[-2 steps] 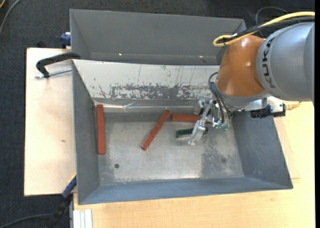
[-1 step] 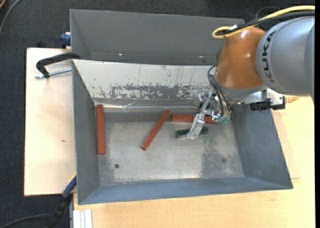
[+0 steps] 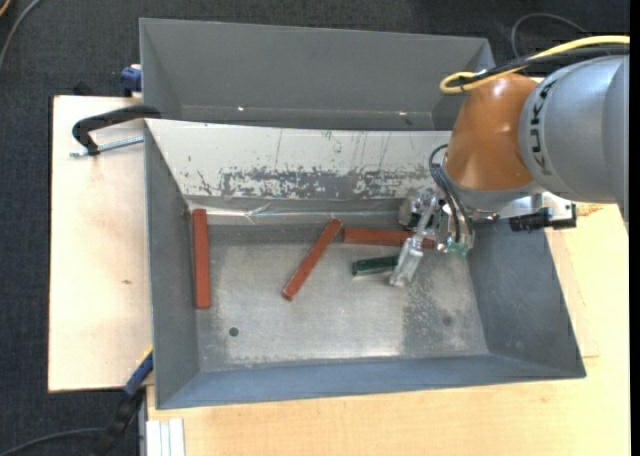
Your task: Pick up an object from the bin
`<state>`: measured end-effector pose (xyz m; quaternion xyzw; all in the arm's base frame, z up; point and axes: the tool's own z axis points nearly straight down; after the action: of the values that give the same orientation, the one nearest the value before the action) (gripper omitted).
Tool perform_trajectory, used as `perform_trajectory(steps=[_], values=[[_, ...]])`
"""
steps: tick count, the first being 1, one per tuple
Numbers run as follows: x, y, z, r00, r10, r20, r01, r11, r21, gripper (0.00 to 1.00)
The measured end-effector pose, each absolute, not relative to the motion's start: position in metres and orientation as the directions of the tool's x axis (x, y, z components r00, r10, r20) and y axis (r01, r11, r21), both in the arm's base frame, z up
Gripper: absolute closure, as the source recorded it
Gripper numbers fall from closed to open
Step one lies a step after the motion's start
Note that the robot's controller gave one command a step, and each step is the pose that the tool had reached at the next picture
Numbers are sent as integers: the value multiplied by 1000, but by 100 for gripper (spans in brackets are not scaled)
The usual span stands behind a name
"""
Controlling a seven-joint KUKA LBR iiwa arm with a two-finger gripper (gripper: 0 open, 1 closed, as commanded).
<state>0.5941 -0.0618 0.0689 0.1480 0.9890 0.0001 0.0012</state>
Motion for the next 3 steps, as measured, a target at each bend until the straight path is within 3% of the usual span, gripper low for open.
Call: perform_trajectory(steps=[1, 2, 3], values=[[584, -22, 71, -865, 501, 1, 501, 865, 3, 0], [584, -24, 71, -865, 502, -1, 502, 865, 2, 100], [586, -23, 100, -866, 500, -6, 500, 866, 5, 100]])
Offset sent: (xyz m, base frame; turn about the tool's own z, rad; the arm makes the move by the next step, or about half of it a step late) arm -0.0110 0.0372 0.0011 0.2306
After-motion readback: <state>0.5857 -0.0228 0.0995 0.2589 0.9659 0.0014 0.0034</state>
